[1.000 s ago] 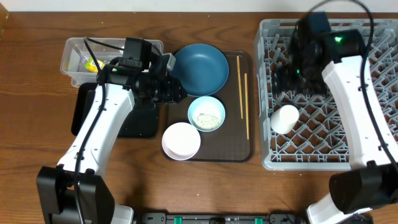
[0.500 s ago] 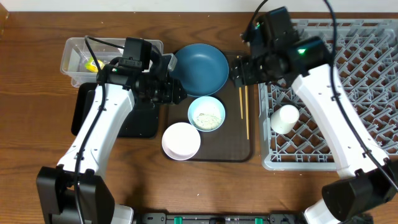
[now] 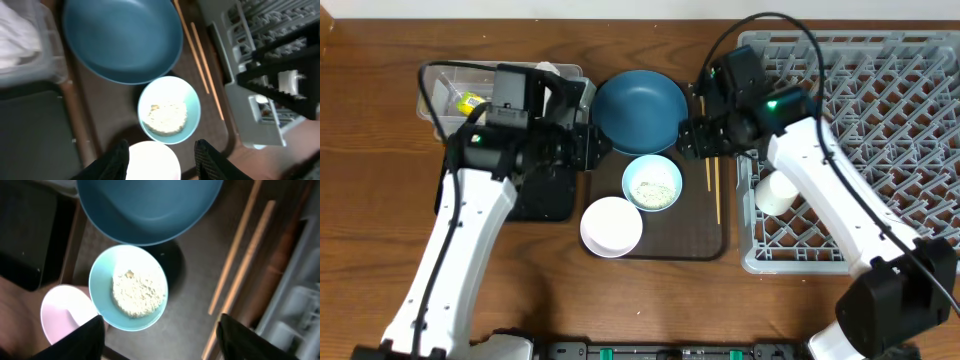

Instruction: Sort waste into correct bins and load items into the dishwasher rack

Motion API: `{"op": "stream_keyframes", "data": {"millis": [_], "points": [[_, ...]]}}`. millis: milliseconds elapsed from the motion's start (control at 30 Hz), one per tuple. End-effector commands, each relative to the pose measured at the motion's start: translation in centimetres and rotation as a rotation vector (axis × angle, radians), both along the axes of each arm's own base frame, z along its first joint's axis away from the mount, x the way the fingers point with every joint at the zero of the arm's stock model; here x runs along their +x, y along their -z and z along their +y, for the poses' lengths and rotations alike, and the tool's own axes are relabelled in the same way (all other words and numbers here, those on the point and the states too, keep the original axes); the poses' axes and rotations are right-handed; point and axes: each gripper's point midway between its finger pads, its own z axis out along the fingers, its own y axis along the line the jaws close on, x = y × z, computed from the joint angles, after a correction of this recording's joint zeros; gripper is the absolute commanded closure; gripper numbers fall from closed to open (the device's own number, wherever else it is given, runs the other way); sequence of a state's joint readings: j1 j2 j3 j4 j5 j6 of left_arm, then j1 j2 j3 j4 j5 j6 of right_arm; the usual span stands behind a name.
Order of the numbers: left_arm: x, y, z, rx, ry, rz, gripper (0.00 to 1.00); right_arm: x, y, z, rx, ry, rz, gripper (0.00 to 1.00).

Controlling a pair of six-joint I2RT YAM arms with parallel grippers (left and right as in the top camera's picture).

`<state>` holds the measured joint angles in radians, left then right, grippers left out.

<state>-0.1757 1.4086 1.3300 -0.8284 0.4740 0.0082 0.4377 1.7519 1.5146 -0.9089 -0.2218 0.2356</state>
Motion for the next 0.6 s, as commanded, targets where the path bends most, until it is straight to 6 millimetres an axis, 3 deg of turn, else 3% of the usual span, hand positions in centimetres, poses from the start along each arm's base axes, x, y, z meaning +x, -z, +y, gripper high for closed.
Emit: {"op": "stream_keyframes", "data": {"millis": [0, 133, 567], "points": [[0.3, -0.4, 1.7, 0.09, -0.044, -0.049, 0.54, -1.5, 2.2, 1.2, 0.01, -0.002, 0.046, 0.39], [0.3, -0.3, 2.1, 0.109, -0.057, -0.047, 0.49, -1.9, 4.3, 1.6, 0.02, 0.019, 0.055, 0.44], [0.0, -0.1, 2.2, 0.114, -0.057, -0.032, 0.49, -2.6, 10.8, 2.1, -0.045, 0.049, 0.171, 0.49]]}}
